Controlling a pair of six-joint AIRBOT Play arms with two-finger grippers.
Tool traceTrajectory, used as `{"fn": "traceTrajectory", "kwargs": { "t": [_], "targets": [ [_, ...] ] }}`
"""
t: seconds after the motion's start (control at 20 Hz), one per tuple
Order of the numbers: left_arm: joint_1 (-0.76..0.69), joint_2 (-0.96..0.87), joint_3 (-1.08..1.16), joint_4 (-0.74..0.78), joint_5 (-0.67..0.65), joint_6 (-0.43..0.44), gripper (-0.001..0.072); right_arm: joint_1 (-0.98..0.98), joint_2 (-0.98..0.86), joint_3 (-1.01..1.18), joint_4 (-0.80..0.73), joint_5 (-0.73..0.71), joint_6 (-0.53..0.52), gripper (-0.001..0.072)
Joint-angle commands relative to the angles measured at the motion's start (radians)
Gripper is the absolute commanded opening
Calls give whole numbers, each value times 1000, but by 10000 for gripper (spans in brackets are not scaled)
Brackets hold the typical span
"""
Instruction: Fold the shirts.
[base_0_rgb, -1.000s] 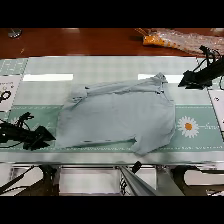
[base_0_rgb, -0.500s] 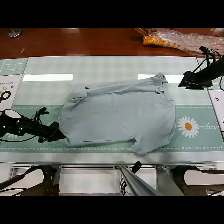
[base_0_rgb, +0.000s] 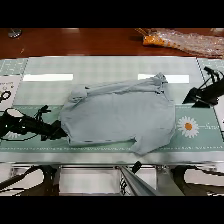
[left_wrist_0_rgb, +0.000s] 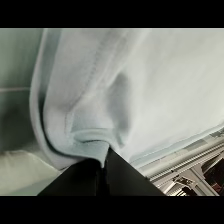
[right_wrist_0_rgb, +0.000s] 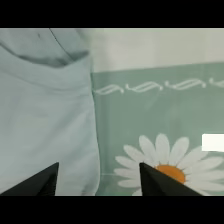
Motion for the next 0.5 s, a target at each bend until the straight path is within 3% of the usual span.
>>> {"fn": "traceTrajectory", "kwargs": {
  "t": [0.0, 0.1, 0.2, 0.45],
  "targets": [
    [-1, -1, 0, 0, 43, 21, 20, -100, 63, -186, 108, 17, -52, 588],
    [-1, -1, 0, 1, 38, 21, 20, -114, 83, -251, 94, 17, -60, 582],
    [-1, -1, 0, 1, 31, 22, 20, -110, 89, -285, 103, 11, -76, 532],
    [-2, -1, 0, 1, 20, 27, 20, -103, 89, -354, 114, 3, -88, 527]
  ]
}}
